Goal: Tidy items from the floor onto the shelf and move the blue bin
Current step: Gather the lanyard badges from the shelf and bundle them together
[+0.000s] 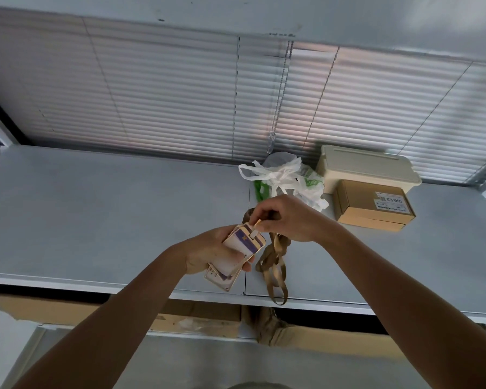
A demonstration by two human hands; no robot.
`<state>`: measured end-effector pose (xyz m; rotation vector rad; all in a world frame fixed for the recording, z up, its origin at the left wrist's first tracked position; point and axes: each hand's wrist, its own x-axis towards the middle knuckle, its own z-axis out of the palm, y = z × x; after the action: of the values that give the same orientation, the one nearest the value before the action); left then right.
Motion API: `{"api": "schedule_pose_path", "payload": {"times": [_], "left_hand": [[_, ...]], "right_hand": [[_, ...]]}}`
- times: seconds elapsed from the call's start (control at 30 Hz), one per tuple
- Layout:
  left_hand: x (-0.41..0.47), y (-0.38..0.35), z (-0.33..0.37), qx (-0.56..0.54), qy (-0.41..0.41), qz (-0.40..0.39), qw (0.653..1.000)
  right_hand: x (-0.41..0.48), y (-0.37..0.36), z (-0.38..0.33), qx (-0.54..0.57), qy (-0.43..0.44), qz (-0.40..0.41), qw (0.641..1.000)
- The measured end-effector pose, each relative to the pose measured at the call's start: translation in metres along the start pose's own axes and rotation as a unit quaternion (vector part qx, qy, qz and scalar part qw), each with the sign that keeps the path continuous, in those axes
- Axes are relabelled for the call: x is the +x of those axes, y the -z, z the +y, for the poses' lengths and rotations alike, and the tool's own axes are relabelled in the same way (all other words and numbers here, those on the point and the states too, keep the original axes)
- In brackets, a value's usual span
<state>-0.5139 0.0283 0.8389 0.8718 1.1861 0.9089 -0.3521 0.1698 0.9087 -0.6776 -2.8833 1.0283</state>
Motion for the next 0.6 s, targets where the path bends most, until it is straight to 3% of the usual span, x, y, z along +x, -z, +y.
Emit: {"api": "schedule_pose_path", "payload": {"times": [0.1,0.23,0.33,0.43,0.6], "left_hand": [[0.005,-0.009,-0.001,-0.019,-0.026,0.048,0.998],[0.009,-0.014,-0.001,-0.080,-0.033,0.055,0.995],[0.010,-0.017,0.001,-0.089,-0.008,0.050,0.995],[0.011,-0.021,0.002,-0.062,0.016,0.052,0.997],[-0.004,-0.011,0.011,-0.023,0.034,0.050,0.998]], "right_hand": [[-0.002,-0.002,0.002,-0.012,-0.047,0.053,0.997],[-0.004,-0.019,-0.004,-0.090,-0.012,0.112,0.990],[-0.005,-0.026,-0.001,-0.132,0.037,0.070,0.988],[-0.006,-0.022,0.005,-0.064,0.036,0.038,0.997],[-0.009,0.014,0.040,0.079,-0.060,0.053,0.994]]}}
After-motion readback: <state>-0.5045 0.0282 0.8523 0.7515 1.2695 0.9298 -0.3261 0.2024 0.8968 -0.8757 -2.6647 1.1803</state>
